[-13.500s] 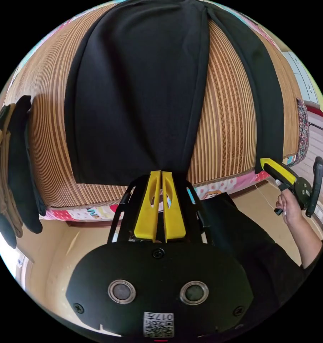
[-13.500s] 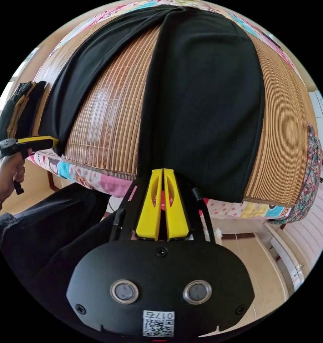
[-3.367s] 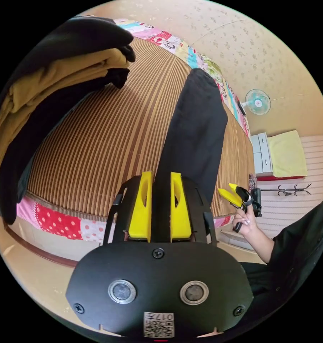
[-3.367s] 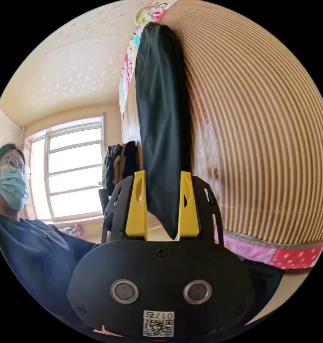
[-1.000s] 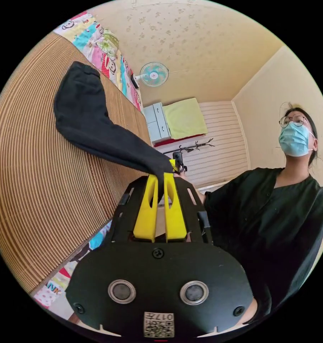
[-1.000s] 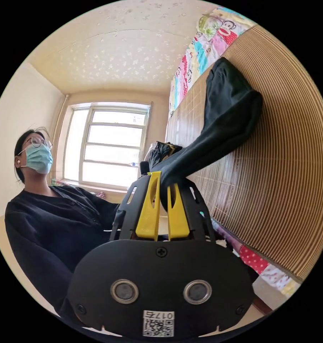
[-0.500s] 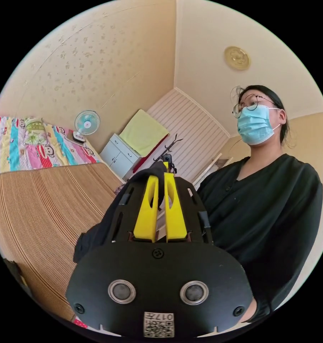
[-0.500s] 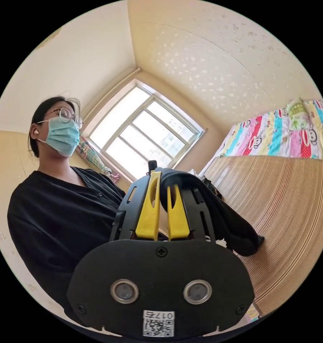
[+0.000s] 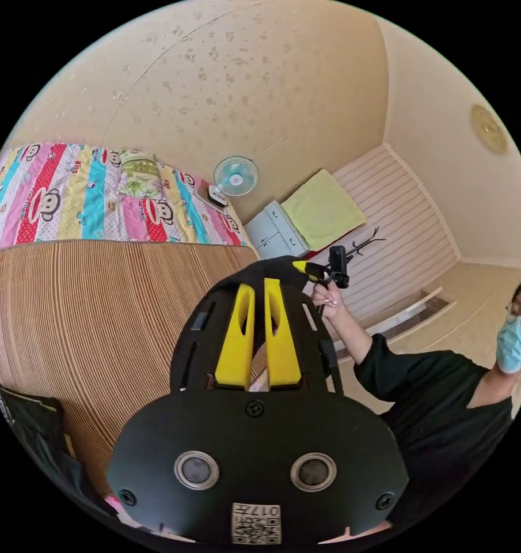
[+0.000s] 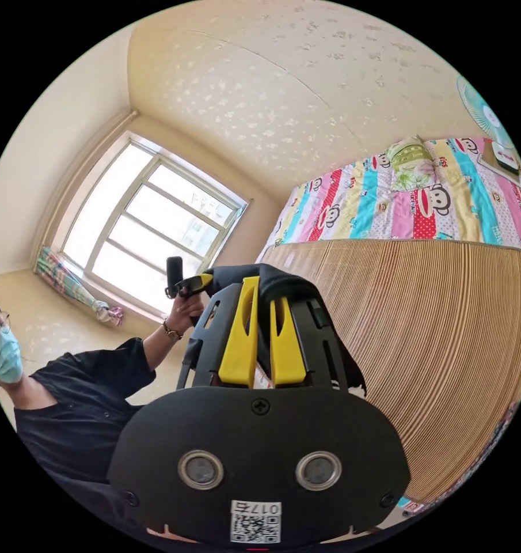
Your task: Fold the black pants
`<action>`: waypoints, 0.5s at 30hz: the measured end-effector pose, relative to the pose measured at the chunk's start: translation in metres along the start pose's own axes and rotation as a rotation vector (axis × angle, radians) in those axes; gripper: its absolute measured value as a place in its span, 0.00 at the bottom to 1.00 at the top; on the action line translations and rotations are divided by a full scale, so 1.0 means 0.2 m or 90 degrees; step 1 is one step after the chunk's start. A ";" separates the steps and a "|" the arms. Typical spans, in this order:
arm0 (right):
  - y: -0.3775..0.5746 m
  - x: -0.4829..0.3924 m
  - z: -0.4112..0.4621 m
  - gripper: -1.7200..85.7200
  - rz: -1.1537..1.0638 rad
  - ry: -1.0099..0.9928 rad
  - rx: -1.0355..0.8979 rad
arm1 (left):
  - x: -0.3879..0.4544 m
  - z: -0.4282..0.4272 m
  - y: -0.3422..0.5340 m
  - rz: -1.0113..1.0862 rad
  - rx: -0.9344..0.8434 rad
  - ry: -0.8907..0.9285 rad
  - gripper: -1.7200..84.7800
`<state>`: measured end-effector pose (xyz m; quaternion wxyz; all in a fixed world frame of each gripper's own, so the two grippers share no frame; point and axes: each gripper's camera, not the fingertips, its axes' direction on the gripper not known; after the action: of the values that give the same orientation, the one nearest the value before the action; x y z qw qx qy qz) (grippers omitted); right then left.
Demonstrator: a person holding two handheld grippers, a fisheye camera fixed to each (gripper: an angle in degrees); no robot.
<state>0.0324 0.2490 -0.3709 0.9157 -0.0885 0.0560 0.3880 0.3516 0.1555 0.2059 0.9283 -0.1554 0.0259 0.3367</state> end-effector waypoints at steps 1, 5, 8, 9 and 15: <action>-0.07 0.05 0.07 0.02 0.013 0.053 -0.020 | -0.03 0.04 -0.03 0.001 -0.007 -0.016 0.03; -0.14 0.22 0.30 0.02 0.036 0.165 -0.058 | -0.28 0.29 -0.11 -0.045 -0.040 -0.074 0.04; -0.04 0.41 0.42 0.02 0.082 0.141 -0.039 | -0.51 0.46 -0.02 -0.095 -0.051 -0.080 0.05; -0.01 0.45 0.45 0.02 0.089 0.135 -0.037 | -0.61 0.54 0.04 -0.118 -0.058 -0.086 0.06; 0.49 0.90 0.80 0.04 0.223 0.120 -0.103 | -1.10 0.93 0.64 -0.301 -0.162 -0.138 0.09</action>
<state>0.0919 0.4748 -0.2564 0.8147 -0.1863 0.1248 0.5347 0.0899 0.1689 0.3823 0.9515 -0.2357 -0.1527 0.1260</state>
